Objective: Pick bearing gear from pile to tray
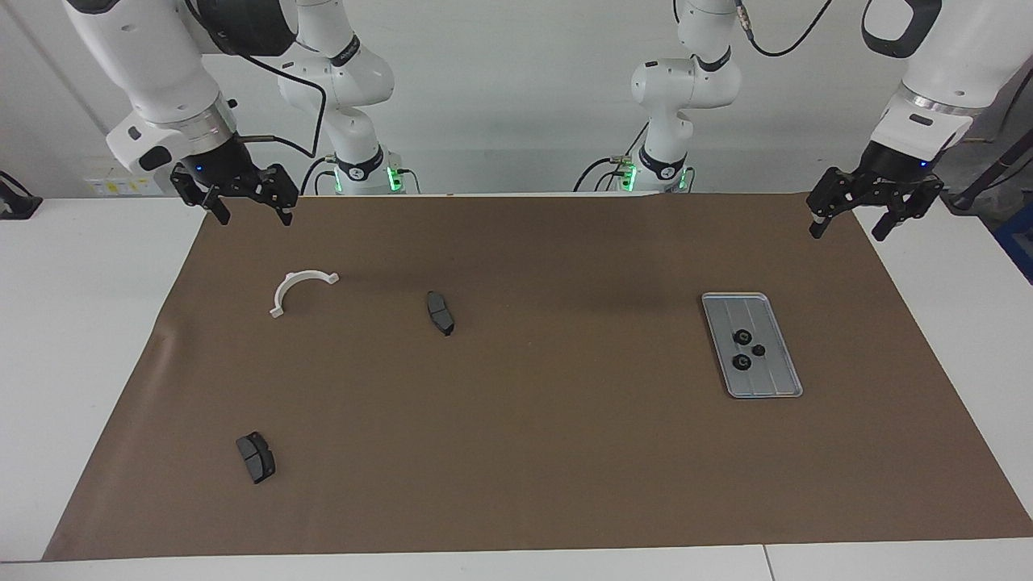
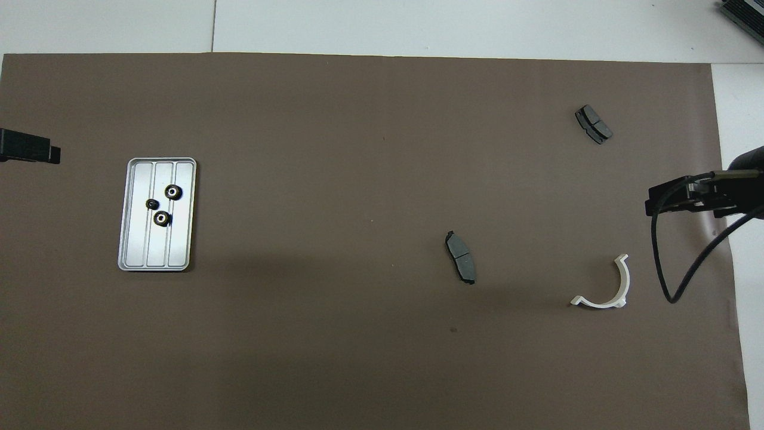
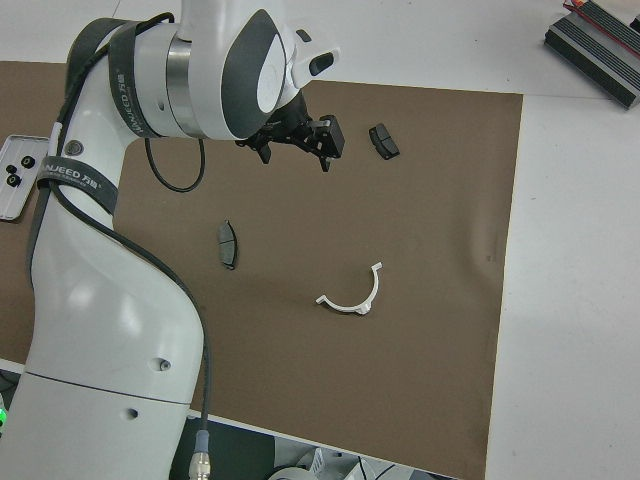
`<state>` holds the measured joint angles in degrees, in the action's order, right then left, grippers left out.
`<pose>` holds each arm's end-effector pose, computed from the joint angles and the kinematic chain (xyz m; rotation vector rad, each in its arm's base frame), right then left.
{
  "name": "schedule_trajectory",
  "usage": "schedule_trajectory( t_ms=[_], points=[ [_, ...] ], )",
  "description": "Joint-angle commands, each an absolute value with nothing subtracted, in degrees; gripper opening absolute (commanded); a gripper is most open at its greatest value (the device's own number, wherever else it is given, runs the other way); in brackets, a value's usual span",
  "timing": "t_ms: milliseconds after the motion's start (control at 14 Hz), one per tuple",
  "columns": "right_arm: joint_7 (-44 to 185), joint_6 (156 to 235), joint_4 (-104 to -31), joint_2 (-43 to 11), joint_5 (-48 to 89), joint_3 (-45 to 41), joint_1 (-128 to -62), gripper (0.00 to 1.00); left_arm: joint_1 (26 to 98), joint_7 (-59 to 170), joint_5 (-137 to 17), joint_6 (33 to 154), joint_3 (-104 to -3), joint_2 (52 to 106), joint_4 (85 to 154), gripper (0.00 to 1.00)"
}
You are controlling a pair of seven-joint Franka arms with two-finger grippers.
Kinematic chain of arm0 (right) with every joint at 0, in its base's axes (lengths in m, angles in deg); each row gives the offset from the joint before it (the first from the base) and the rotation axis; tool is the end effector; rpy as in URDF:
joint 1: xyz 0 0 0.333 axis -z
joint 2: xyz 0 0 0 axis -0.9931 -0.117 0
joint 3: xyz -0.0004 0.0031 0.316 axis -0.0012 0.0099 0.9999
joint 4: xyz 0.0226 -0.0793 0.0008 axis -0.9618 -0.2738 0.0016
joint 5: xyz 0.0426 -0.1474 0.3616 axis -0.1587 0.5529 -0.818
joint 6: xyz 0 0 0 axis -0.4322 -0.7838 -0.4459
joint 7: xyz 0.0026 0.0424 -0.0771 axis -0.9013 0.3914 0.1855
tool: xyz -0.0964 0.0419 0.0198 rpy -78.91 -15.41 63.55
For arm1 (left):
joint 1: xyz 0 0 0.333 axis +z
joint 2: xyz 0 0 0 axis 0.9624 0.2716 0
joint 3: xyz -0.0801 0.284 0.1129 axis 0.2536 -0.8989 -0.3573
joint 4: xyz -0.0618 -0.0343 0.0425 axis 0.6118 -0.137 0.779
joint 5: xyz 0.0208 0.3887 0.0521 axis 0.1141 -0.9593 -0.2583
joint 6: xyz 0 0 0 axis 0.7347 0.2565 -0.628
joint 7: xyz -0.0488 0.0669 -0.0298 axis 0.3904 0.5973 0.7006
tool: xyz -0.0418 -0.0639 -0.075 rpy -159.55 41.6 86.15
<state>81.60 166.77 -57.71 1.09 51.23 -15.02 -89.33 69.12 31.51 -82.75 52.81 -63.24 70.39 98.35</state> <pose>0.5421 0.0006 0.6107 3.1368 -0.0737 -0.0817 0.5752 0.0104 0.6415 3.0917 -0.1866 0.2326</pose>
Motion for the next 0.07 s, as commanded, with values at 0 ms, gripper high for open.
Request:
schedule_trajectory(
  t_ms=[0],
  points=[
    [82.7,167.6,-58.5,1.8,50.9,-15.4,-89.3,1.0,69.3,32.3,-84.0,52.3,-62.9,69.3,99.7,1.0]
  ],
)
